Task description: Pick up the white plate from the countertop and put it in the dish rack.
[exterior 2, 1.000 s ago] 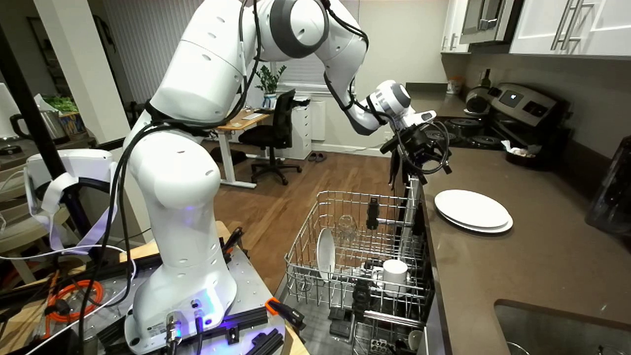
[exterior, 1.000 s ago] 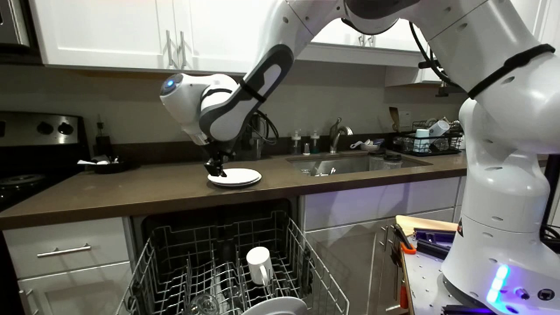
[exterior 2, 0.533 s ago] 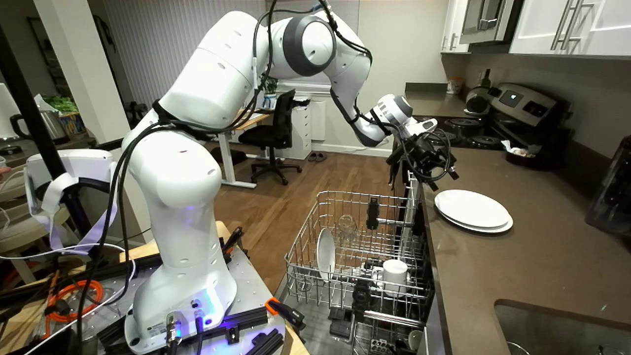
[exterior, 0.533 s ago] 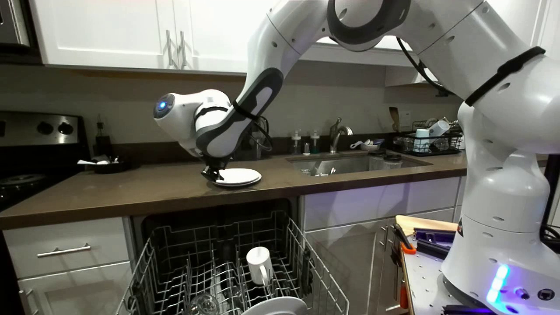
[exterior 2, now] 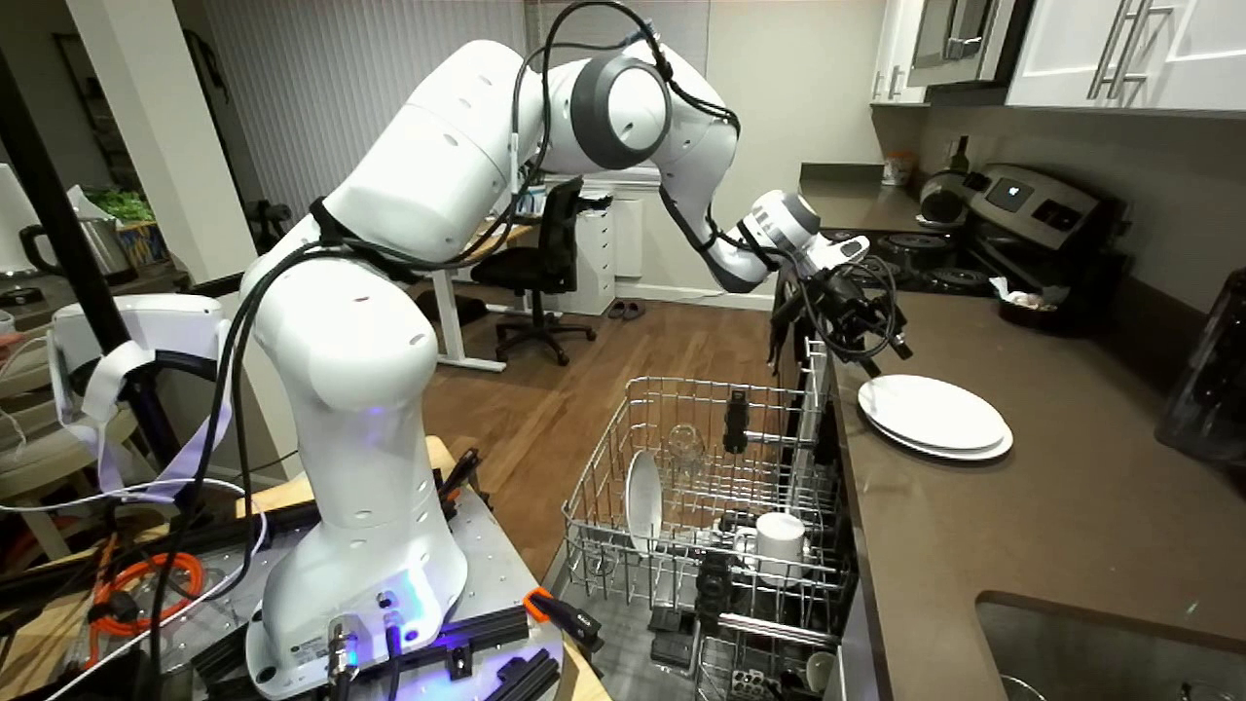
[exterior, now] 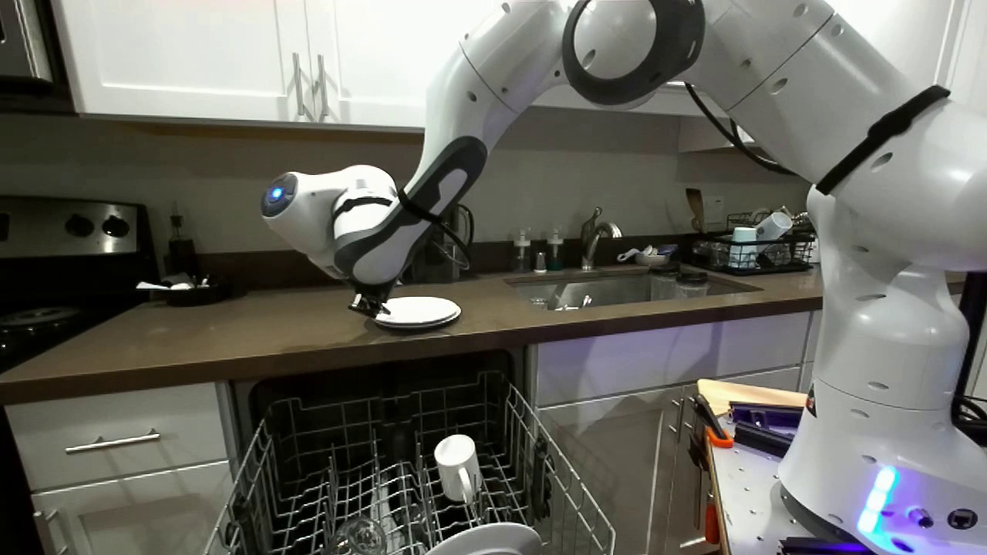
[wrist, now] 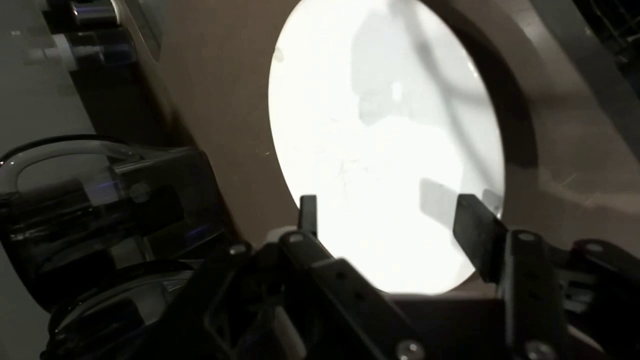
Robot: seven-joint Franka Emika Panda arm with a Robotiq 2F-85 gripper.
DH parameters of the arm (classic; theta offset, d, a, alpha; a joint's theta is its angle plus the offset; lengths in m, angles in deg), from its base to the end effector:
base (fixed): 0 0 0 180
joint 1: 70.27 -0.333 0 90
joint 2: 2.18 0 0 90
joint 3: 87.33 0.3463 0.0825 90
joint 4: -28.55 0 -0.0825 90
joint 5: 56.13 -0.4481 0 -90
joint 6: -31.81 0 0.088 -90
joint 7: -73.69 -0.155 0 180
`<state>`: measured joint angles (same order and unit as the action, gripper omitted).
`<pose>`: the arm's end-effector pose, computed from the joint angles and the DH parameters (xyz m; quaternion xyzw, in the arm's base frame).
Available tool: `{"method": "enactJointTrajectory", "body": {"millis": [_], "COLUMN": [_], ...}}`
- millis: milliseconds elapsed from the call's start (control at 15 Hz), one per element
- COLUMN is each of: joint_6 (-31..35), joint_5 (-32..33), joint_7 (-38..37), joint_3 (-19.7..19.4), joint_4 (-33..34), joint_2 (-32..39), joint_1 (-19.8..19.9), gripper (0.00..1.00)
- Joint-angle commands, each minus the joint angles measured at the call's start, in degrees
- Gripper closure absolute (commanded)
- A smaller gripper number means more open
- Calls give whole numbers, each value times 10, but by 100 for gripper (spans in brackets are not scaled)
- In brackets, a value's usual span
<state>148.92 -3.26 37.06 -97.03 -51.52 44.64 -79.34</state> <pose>0.8051 -0.0631 0.1867 0.8966 -0.0359 0.0621 0.4369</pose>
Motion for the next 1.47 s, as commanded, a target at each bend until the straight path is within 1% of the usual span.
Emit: {"method": "enactJointTrajectory", "body": {"millis": [0, 133, 467, 533, 600, 667, 867, 933, 1000, 1067, 1200, 1267, 1333, 1400], "joint_6": [-13, -12, -15, -16, -17, -18, -19, -19, -19, -19, -21, -21, -23, -24], "joint_5": [3, 1, 2, 3, 3, 1, 0, 0, -1, 0, 1, 1, 2, 2], "joint_7": [-7, -5, -2, -2, -1, 0, 2, 2, 3, 2, 3, 3, 4, 4], "joint_3": [-2, -2, -2, -4, -4, -3, -3, -3, -3, -3, -5, -5, -6, -5], "joint_4": [33, 41, 61, 64, 67, 71, 79, 82, 84, 86, 90, 91, 92, 93], "joint_2": [21, 27, 40, 44, 47, 51, 60, 62, 64, 66, 71, 73, 75, 76], "joint_1": [1, 1, -3, -4, -5, -4, -5, -5, -5, -6, -7, -7, -8, -8], "gripper": [11, 0, 0, 8, 14, 14, 5, 0, 2, 1, 1, 3, 13, 14]}}
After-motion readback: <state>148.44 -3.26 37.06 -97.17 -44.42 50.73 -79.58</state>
